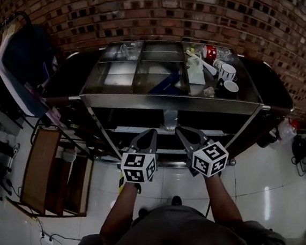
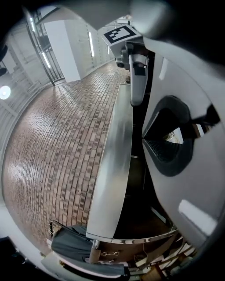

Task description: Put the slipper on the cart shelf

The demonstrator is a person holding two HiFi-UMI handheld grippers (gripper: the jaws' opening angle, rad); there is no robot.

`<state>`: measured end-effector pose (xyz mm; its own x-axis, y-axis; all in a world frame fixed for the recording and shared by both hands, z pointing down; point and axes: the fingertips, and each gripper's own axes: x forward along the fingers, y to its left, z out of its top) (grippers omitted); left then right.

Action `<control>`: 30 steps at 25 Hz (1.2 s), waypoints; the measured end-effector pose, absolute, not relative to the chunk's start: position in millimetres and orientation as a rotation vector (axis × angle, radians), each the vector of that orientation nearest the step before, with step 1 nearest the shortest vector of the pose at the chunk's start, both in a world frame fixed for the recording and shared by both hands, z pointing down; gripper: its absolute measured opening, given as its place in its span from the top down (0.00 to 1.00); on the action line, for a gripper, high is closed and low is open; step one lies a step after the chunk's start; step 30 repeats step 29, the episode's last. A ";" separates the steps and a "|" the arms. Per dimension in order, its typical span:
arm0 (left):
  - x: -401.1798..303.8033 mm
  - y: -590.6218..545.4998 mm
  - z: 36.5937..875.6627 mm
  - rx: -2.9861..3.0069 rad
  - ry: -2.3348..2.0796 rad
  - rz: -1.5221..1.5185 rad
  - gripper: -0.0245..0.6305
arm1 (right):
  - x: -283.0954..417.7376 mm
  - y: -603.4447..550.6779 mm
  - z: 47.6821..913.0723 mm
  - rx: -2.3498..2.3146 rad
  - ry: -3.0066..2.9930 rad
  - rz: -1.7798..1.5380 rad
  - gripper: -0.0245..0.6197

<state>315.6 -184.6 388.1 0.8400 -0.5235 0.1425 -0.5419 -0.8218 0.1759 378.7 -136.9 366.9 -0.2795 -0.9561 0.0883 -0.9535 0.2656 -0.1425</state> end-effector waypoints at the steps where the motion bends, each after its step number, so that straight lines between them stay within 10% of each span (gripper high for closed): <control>1: 315.3 -183.4 387.0 2.813 -0.813 0.128 0.95 | 376.3 -137.0 365.3 -1.871 2.492 -0.255 0.96; 30: 302.5 -180.9 382.2 2.827 -0.776 0.148 0.95 | 349.9 -144.4 356.6 -1.800 2.541 -0.229 0.96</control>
